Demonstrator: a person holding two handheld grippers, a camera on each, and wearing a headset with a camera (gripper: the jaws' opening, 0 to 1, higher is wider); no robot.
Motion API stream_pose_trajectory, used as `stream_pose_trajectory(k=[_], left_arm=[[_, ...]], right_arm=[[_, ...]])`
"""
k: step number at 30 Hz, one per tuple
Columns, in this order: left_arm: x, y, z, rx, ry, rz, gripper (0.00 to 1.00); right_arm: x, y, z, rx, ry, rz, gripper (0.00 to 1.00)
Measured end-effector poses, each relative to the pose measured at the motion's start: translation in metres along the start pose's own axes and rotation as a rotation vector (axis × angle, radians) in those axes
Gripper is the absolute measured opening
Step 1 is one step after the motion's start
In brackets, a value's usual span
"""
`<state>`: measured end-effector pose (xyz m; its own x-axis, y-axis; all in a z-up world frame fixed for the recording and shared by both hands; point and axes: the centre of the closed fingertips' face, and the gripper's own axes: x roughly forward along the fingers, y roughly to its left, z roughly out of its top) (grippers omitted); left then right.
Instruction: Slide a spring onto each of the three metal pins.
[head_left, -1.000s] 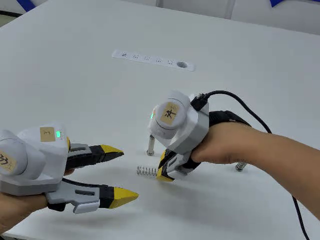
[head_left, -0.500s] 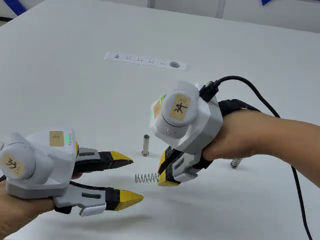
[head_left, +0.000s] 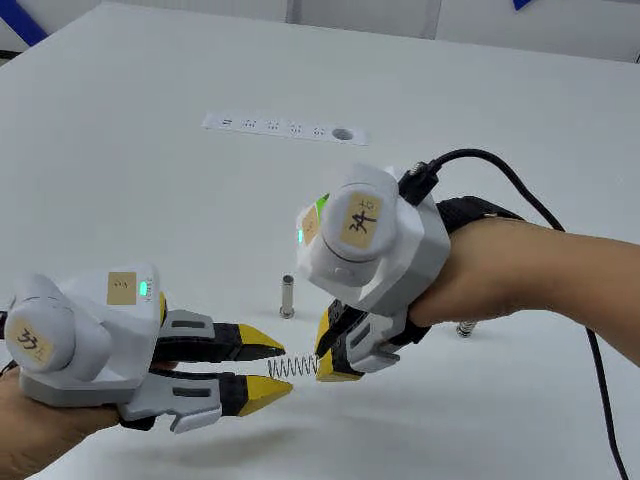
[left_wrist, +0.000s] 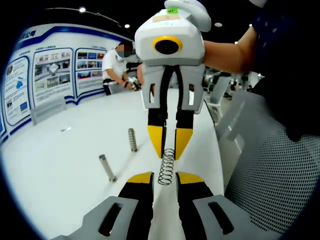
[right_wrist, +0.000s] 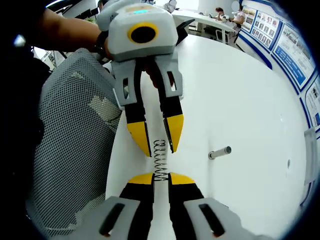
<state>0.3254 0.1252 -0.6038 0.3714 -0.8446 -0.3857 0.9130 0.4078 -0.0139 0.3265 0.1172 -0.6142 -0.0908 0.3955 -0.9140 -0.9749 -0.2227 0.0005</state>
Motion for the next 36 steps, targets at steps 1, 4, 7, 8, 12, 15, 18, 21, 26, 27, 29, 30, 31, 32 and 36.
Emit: stream_pose_trajectory(k=[1,4,7,8,12,15,18,21,26,27,29,30,31,32,36], left_arm=[[0.000,0.000,0.000,0.002,0.002,-0.001,0.17],[0.001,-0.003,-0.001,0.006,0.009,-0.006,0.15],[0.001,-0.003,-0.004,0.018,0.020,-0.008,0.12],[0.001,-0.003,-0.005,0.022,0.023,-0.009,0.12],[0.001,-0.003,-0.005,0.029,0.023,-0.009,0.12],[0.001,-0.003,-0.004,0.031,0.021,-0.009,0.11],[0.001,-0.003,-0.003,0.034,0.018,-0.008,0.11],[0.001,-0.003,-0.004,0.037,0.015,-0.008,0.11],[0.001,-0.003,-0.004,0.036,0.010,-0.007,0.11],[0.001,-0.003,-0.003,0.036,0.009,-0.007,0.11],[0.001,-0.002,-0.003,0.037,0.007,-0.006,0.11],[0.000,-0.002,-0.003,0.038,0.006,-0.006,0.11],[0.000,-0.002,-0.003,0.038,0.005,-0.006,0.11],[0.000,-0.002,-0.003,0.039,0.003,-0.006,0.11],[0.000,-0.001,-0.002,0.042,-0.003,-0.006,0.11]], right_arm=[[0.000,0.000,0.000,-0.002,0.000,0.000,0.11],[-0.001,0.002,0.000,-0.008,-0.001,0.002,0.11],[-0.002,0.002,0.001,-0.013,-0.003,0.002,0.11],[-0.003,0.003,0.002,-0.015,-0.006,0.004,0.11],[-0.007,0.004,0.004,-0.024,-0.012,-0.001,0.11],[-0.011,0.004,0.007,-0.023,-0.021,-0.002,0.11],[-0.015,0.003,0.010,-0.023,-0.034,-0.006,0.11],[-0.019,0.004,0.015,-0.024,-0.053,-0.012,0.11],[-0.022,0.003,0.023,-0.026,-0.080,-0.019,0.11],[-0.023,0.003,0.024,-0.028,-0.083,-0.021,0.11],[-0.024,0.004,0.027,-0.033,-0.089,-0.025,0.11],[-0.025,0.004,0.029,-0.035,-0.094,-0.027,0.11],[-0.026,0.004,0.031,-0.036,-0.100,-0.028,0.11],[-0.027,0.004,0.034,-0.037,-0.107,-0.030,0.11],[-0.029,0.004,0.040,-0.047,-0.121,-0.039,0.11]])
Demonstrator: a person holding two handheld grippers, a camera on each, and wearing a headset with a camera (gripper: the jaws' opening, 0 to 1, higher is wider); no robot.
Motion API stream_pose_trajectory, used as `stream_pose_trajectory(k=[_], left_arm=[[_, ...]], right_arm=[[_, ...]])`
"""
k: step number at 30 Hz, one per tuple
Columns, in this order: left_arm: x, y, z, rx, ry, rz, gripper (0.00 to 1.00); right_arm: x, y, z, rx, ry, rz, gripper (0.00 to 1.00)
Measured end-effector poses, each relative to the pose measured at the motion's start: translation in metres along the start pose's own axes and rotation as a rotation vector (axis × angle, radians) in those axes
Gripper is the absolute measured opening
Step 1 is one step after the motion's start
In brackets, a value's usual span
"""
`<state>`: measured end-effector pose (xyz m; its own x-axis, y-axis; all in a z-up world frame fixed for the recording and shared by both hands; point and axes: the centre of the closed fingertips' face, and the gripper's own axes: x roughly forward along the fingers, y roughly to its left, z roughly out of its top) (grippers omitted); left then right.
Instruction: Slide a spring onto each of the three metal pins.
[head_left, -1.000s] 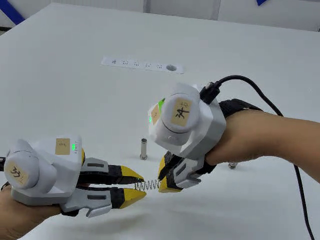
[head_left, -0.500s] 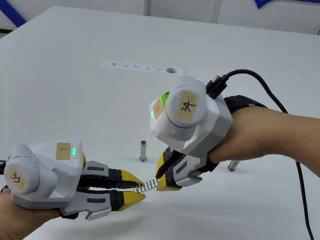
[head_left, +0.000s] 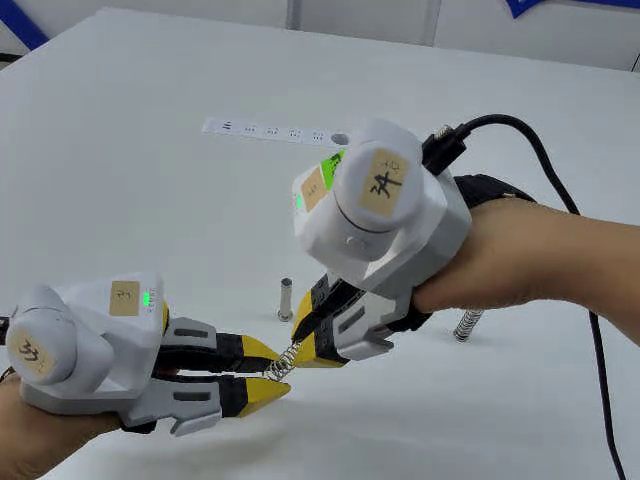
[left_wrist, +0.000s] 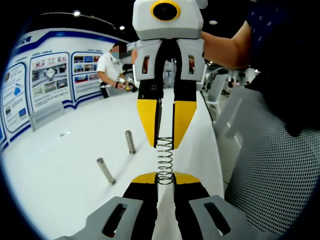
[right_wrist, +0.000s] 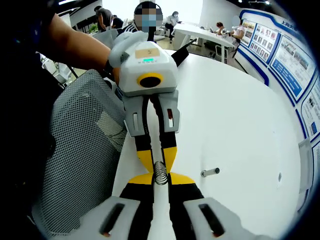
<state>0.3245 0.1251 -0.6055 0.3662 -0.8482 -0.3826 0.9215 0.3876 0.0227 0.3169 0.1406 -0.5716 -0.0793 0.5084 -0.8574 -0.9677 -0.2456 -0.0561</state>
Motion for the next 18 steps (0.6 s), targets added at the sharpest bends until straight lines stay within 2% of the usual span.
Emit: stream_pose_trajectory(k=[12,18], left_arm=[[0.004,-0.001,0.009,0.008,-0.026,-0.002,0.11],[0.005,-0.001,0.010,0.013,-0.031,0.000,0.11]], right_arm=[[-0.003,0.001,0.014,-0.034,-0.019,-0.006,0.11],[-0.002,0.001,0.013,-0.029,-0.004,0.001,0.12]])
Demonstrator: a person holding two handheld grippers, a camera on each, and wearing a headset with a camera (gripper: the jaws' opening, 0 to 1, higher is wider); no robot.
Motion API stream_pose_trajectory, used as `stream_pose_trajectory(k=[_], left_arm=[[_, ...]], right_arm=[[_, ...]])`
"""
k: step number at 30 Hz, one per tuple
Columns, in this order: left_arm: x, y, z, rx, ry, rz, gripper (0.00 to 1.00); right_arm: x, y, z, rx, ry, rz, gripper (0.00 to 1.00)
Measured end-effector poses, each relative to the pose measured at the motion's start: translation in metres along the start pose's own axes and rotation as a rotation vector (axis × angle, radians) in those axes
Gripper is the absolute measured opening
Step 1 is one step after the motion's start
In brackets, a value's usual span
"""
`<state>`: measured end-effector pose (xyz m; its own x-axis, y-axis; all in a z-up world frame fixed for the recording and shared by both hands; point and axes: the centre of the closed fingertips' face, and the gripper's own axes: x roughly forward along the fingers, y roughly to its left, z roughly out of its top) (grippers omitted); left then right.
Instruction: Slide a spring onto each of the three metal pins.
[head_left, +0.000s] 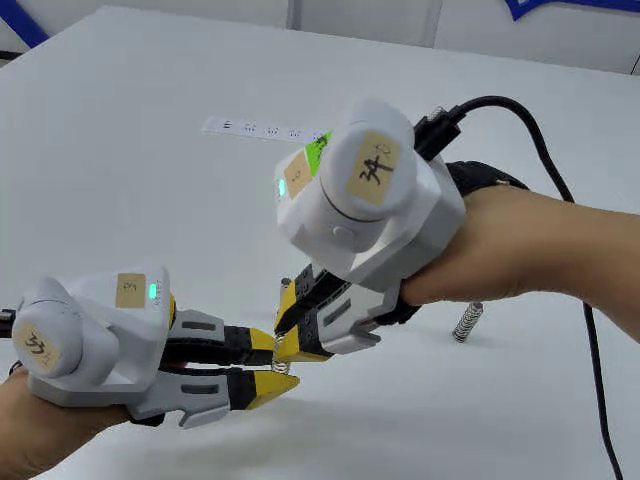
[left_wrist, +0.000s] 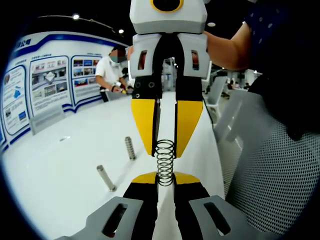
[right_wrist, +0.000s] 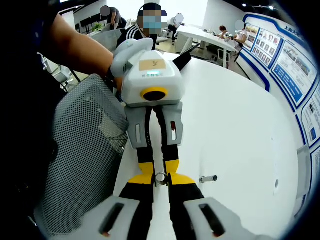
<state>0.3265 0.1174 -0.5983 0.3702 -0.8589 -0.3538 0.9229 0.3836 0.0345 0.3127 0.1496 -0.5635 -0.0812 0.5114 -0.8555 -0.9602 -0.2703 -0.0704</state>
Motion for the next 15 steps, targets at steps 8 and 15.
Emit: stream_pose_trajectory(k=[8,15], left_arm=[[0.0010,-0.0002,0.0047,-0.005,-0.020,0.003,0.10],[0.0000,0.0005,0.0086,0.001,-0.020,0.004,0.10]], right_arm=[[0.0040,-0.0017,-0.0070,0.003,0.028,0.004,0.13],[0.0054,-0.0022,-0.0060,0.006,0.029,0.007,0.13]])
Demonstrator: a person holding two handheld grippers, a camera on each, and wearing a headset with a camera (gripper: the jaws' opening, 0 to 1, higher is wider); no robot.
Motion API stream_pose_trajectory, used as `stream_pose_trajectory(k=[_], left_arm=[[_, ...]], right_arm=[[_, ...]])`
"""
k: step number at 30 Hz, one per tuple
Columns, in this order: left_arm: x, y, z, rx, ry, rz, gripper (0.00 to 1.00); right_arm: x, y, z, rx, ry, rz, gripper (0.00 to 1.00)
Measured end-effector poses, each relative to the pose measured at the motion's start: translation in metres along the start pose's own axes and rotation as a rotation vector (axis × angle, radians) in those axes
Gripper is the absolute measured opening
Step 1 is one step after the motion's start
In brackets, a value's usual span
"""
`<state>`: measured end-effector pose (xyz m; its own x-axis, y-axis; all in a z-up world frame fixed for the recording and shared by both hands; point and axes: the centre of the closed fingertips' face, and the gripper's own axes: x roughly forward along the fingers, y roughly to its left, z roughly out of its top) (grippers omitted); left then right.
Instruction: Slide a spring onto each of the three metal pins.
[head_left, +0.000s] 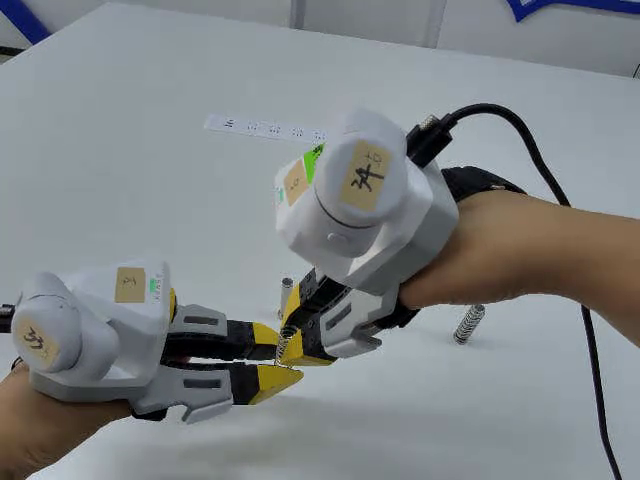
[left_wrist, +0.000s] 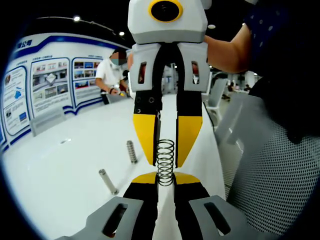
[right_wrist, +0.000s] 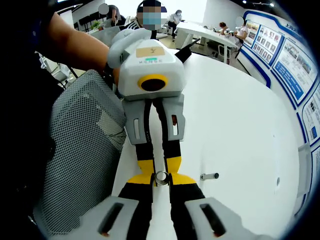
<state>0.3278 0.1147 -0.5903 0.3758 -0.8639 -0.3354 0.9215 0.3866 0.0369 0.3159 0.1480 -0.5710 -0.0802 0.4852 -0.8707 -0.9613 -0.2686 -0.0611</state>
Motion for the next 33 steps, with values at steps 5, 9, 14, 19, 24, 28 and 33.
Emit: stream_pose_trajectory(k=[5,9,14,19,24,28,33], left_arm=[[0.000,-0.001,0.002,0.004,0.003,-0.002,0.11],[0.001,-0.003,0.004,0.007,0.007,-0.006,0.11],[0.002,-0.003,0.005,0.005,0.006,-0.008,0.11],[0.001,-0.001,0.006,-0.002,-0.001,-0.003,0.11],[0.000,0.001,0.005,-0.013,-0.005,0.006,0.14],[-0.001,0.001,-0.002,-0.030,0.002,0.013,0.17],[-0.004,0.005,-0.010,-0.054,0.006,0.034,0.24]], right_arm=[[0.001,0.001,-0.001,-0.001,0.007,0.002,0.13],[0.001,0.002,-0.003,0.003,0.016,0.006,0.12],[0.002,0.002,-0.004,0.004,0.019,0.008,0.12],[0.001,0.000,-0.003,0.000,0.022,0.004,0.12],[0.000,-0.002,-0.004,-0.002,0.028,0.001,0.12],[0.000,-0.004,-0.007,0.001,0.035,0.001,0.12],[-0.002,-0.008,-0.008,0.006,0.039,-0.004,0.12]])
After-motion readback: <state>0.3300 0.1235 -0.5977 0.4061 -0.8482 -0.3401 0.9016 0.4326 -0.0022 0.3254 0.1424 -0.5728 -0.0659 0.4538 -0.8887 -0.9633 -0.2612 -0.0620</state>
